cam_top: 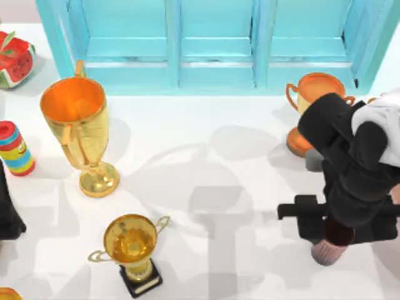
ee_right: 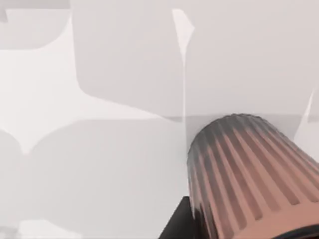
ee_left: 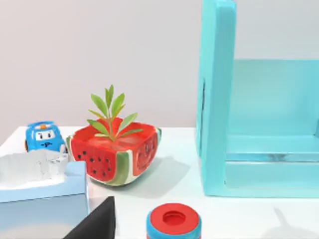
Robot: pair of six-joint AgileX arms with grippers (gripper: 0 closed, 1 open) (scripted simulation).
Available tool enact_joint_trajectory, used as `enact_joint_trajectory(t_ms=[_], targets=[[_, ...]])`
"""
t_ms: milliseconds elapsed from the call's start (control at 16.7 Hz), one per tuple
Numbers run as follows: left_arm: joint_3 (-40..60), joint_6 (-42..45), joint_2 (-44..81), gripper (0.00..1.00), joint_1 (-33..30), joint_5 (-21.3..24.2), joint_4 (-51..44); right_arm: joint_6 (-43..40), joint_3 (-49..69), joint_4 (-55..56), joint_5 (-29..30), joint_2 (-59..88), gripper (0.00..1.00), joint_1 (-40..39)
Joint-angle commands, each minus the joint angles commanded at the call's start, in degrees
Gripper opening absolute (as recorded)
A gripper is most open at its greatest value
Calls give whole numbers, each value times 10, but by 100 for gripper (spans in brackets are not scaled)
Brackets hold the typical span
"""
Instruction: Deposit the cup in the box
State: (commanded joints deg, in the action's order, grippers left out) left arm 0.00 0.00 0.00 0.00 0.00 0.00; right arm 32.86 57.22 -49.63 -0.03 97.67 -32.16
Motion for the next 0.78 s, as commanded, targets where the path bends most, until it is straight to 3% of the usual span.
enact_joint_trajectory(t_ms=[120, 780], targets=[[0, 0, 0, 100, 0, 0, 0, 0, 0, 0, 0, 0, 0, 0], [0, 0, 0, 100, 0, 0, 0, -15, 17, -11, 0, -4, 0, 17]])
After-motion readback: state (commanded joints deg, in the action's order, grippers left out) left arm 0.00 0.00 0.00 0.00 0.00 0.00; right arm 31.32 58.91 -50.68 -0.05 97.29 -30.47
